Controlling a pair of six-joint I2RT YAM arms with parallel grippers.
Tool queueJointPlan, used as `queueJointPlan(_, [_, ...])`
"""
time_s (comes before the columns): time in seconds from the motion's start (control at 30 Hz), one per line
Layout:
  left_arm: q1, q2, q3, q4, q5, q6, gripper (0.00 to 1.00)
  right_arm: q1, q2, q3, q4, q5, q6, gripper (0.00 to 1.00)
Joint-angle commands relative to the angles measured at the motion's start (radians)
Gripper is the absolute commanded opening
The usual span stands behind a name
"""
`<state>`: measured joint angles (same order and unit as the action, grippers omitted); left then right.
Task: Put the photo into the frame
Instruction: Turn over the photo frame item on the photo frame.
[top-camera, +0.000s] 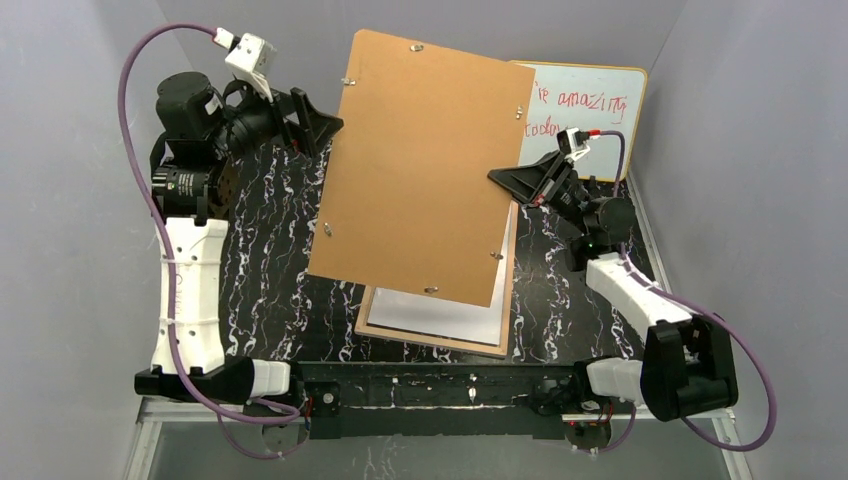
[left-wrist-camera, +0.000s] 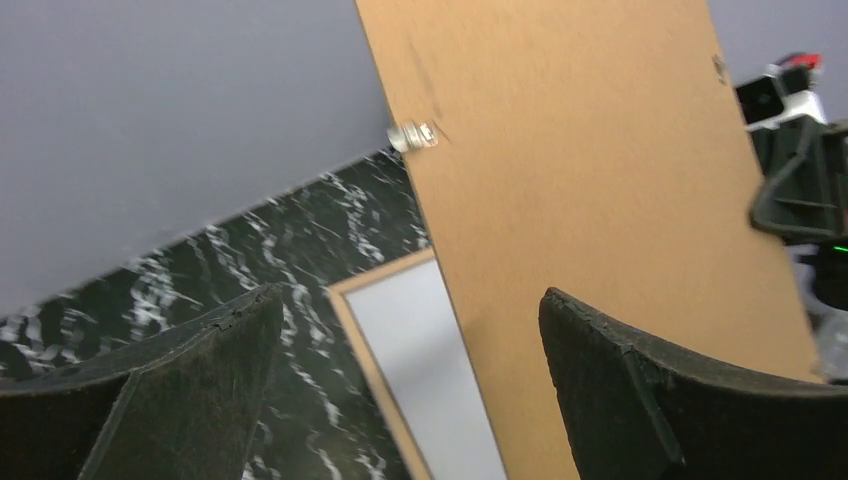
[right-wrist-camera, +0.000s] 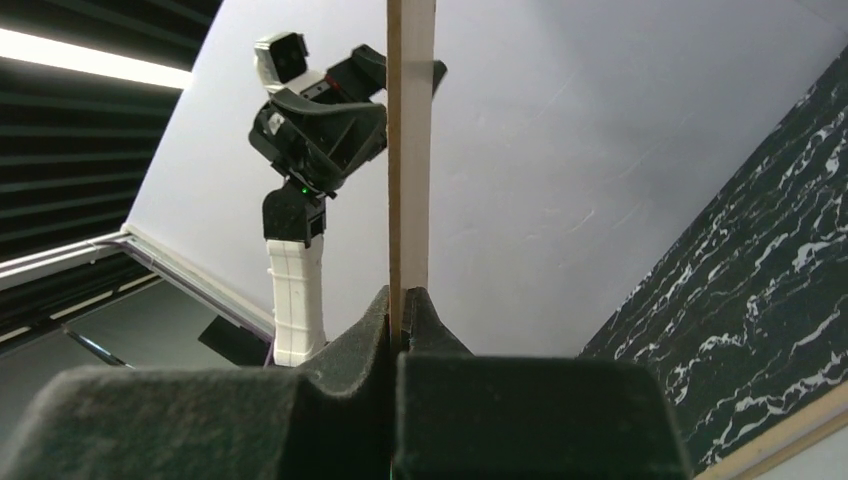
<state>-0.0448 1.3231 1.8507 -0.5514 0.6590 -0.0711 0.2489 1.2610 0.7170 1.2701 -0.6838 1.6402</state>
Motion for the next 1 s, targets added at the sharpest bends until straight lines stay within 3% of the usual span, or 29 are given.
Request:
queueJointPlan(0.0, [0.005,0.003,0.022,0.084,-0.182,0.143,0.97,0.003,-0.094,0.047,-0.139,-0.027,-0.095,0.01])
queueJointPlan(0.27, [0.005,0.102,0.054,0.071,-0.506,0.295,0.88,0.004,-0.127,0.131,-0.432,-0.153,-0.190,0.01])
queueJointPlan(0.43, [0.004,0.103,-0.024,0.060,-0.461,0.298,0.88,0.004,-0.132,0.147,-0.523,-0.180,-0.224,0.01])
queueJointPlan(0.97, [-0.056,0.075,-0.242,0.009,-0.425,0.282,0.84,0.026,-0.082,0.115,-0.496,-0.137,-0.215,0.01])
